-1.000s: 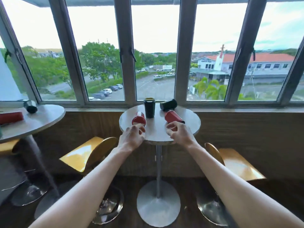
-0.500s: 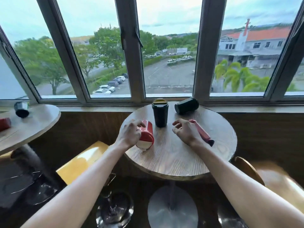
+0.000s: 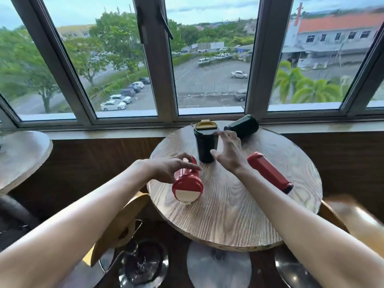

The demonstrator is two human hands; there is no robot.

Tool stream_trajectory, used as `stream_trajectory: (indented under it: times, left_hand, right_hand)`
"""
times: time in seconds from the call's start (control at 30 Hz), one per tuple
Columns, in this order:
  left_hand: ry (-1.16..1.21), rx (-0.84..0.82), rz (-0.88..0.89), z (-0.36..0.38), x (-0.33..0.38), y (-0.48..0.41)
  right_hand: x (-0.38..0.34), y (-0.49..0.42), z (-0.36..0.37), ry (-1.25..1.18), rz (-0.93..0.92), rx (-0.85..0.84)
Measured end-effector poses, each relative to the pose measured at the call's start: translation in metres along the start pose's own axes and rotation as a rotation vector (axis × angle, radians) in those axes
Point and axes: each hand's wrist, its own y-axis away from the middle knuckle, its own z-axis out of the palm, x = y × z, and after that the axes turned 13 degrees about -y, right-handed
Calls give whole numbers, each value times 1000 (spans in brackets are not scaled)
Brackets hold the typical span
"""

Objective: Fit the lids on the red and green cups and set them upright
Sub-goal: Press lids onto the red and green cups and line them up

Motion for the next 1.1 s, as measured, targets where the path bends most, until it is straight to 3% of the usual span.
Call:
stream_trajectory:
  times: [0.3,0.47,0.63,0.97,1.1]
  left_hand:
    - [-273,182,169,15,-17,-15]
    - [-284,269,265,23,-26,-29]
    - [-15,382,226,34,-27,-32]
    - [733,717,-306,54,-2,-31]
    - [1010,791,-434,69,13,-46]
  right_hand:
    - [6,-48,5,64,25,-28]
    - [12,-49,9,-16,-9,-37]
    - [18,-51,8,-36,-26,-40]
    - [27,-57,6,-82,-18,-57]
    - [30,-57,7,-104,-27,-56]
